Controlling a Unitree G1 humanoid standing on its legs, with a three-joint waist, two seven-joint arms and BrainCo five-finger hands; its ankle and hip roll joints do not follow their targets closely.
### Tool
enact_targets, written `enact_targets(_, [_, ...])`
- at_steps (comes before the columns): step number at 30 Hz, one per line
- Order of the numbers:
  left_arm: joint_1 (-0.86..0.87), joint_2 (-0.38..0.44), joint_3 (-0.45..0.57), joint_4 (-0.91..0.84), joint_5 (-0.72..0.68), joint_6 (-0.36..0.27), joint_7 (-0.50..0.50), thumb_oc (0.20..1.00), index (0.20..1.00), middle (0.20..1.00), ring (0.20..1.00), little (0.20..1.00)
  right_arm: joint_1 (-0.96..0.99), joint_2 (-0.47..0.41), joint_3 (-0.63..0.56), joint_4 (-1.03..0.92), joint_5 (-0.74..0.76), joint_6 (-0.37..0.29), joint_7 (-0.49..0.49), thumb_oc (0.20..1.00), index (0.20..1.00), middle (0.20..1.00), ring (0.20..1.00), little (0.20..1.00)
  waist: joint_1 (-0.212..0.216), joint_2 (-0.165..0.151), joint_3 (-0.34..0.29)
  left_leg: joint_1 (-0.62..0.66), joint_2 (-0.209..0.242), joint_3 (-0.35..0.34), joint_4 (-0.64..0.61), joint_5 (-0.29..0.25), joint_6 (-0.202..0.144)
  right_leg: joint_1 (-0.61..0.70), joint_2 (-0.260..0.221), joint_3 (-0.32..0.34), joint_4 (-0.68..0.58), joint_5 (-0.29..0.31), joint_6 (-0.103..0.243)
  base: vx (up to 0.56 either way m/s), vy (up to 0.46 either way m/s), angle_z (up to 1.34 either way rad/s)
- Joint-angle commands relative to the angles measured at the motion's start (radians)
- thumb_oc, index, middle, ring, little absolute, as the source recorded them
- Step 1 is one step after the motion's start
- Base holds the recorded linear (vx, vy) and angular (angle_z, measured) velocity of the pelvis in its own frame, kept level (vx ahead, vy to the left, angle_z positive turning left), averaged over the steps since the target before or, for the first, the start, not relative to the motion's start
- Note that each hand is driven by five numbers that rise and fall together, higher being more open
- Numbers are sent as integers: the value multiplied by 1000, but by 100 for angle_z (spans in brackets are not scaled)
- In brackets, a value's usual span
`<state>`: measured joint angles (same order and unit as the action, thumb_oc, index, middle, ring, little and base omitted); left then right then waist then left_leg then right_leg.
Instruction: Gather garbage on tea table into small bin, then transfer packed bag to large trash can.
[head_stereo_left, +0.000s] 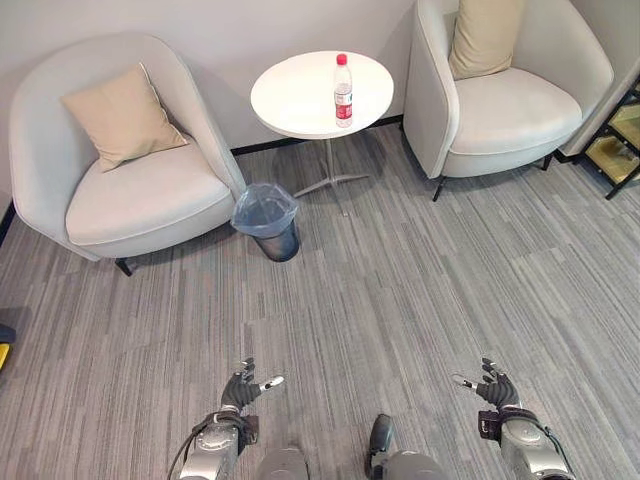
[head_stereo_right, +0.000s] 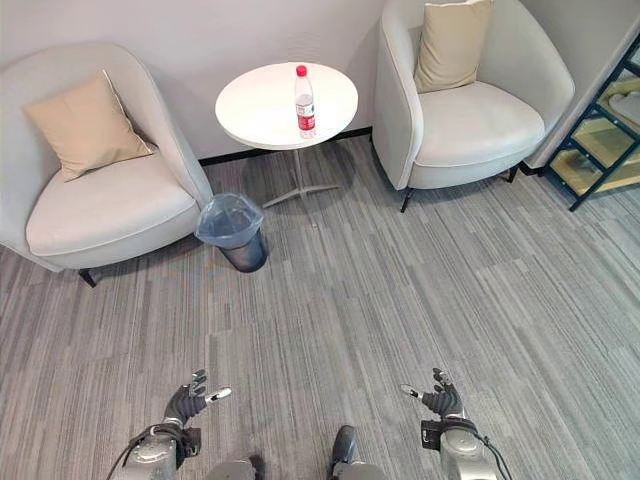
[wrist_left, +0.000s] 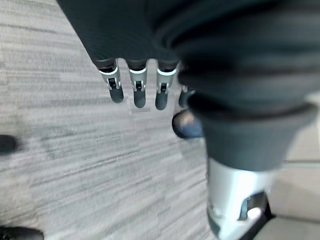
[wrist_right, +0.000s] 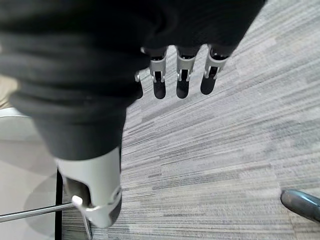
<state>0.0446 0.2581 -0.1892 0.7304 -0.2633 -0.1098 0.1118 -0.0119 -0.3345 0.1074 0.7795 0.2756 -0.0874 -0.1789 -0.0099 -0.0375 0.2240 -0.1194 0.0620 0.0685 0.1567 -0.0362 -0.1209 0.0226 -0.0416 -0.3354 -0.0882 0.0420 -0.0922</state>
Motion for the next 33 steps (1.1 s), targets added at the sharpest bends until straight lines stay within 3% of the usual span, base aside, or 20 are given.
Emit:
enact_targets(1, [-3, 39, 4, -20, 0, -18, -2, 1000, 1000, 1000, 1000, 1000, 1, -24, 5, 1, 1, -35, -13, 1000, 1000, 1000, 1000, 1000, 16, 7, -11, -60, -51, 34, -36, 21, 58, 40, -5, 99, 21, -139, 153, 202, -12, 0])
enact_targets(5, [8, 42, 11, -20, 6, -16, 4, 1000, 1000, 1000, 1000, 1000, 4, -12, 18, 5, -14, -25, -22, 1000, 1000, 1000, 1000, 1000, 48, 14, -10, -129, -60, 55, -139, 104, 51, 101, 29, 147, 30, -183, 154, 273, 36, -11])
enact_targets(10, [35, 44, 22, -24, 13, -15, -1, 1000, 1000, 1000, 1000, 1000, 9, -2, 28, 7, -42, -18, -14, 1000, 1000, 1000, 1000, 1000, 64, 13, -34, -109, -60, 52, -135, 118, 71, 155, 25, 187, 56, -218, 159, 275, 104, -38])
enact_targets(12, [39, 45, 23, -17, 12, -15, -2, 1000, 1000, 1000, 1000, 1000, 4, 5, 35, 12, -50, -14, -9, 1000, 1000, 1000, 1000, 1000, 74, -1, -42, -113, -72, 44, -99, 100, 82, 161, -1, 203, 80, -225, 170, 336, 168, -43])
enact_targets(14, [28, 60, 24, -12, 12, -16, -3, 1000, 1000, 1000, 1000, 1000, -16, 20, 43, 23, -57, -8, 2, 1000, 1000, 1000, 1000, 1000, 79, -13, -56, -85, -85, 62, -70, 44, 117, 109, -41, 217, 218, -208, 211, 350, 231, -28])
enact_targets(15, [28, 60, 24, -12, 12, -16, -4, 1000, 1000, 1000, 1000, 1000, -16, 20, 43, 24, -57, -8, 2, 1000, 1000, 1000, 1000, 1000, 80, -14, -57, -86, -85, 64, -69, 44, 117, 107, -42, 219, 221, -209, 212, 188, 160, -2])
enact_targets(17, [15, 78, 28, -16, 20, -23, 2, 1000, 1000, 1000, 1000, 1000, -33, 21, 61, 14, -68, -7, 13, 1000, 1000, 1000, 1000, 1000, 73, -7, -53, -36, -95, 71, -75, 0, 145, 0, -60, 216, 346, -144, 244, 216, 146, -5])
enact_targets(24, [8, 81, 26, 1, 14, -21, -1, 1000, 1000, 1000, 1000, 1000, -57, 4, 75, 9, -75, -8, 15, 1000, 1000, 1000, 1000, 1000, 38, 21, -24, 77, -96, 40, -114, -50, 154, -130, -61, 154, 273, -120, 213, 230, 37, -4])
enact_targets(25, [0, 72, 24, 22, 17, -19, -3, 1000, 1000, 1000, 1000, 1000, -50, 1, 74, 1, -77, -5, 15, 1000, 1000, 1000, 1000, 1000, 13, 15, -6, 133, -111, 14, -118, -79, 154, -199, -63, 162, 186, -64, 219, 363, -39, 10])
enact_targets(26, [0, 72, 24, 23, 17, -19, -3, 1000, 1000, 1000, 1000, 1000, -49, 0, 74, 1, -77, -5, 15, 1000, 1000, 1000, 1000, 1000, 12, 18, -4, 137, -109, 13, -118, -81, 154, -194, -61, 160, 184, -64, 219, 571, -107, 19])
enact_targets(27, [-6, 66, 27, 34, 20, -25, 0, 1000, 1000, 1000, 1000, 1000, -41, -1, 68, 13, -82, 2, 18, 1000, 1000, 1000, 1000, 1000, -8, 12, 13, 175, -119, -15, -109, -108, 143, -242, -67, 172, 128, -22, 239, 472, -136, 42])
enact_targets(30, [-8, 66, 26, 42, 22, -29, 2, 1000, 1000, 1000, 1000, 1000, -27, -7, 64, 16, -89, 1, 20, 1000, 1000, 1000, 1000, 1000, -17, 7, 11, 211, -125, -42, -109, -135, 135, -239, -74, 185, 127, -5, 244, 366, -131, 47])
enact_targets(32, [-1, 62, 26, 44, 26, -27, -1, 1000, 1000, 1000, 1000, 1000, -14, -8, 59, 11, -88, -3, 24, 1000, 1000, 1000, 1000, 1000, -21, 5, -5, 239, -116, -55, -112, -154, 124, -228, -75, 191, 142, 5, 232, 399, -244, 54])
enact_targets(33, [5, 54, 17, 51, 27, -20, -10, 1000, 1000, 1000, 1000, 1000, 2, -12, 46, 8, -72, -16, 26, 1000, 1000, 1000, 1000, 1000, -32, 20, -28, 240, -60, -73, -56, -139, 73, -199, -58, 175, 167, -30, 193, 468, -347, 73])
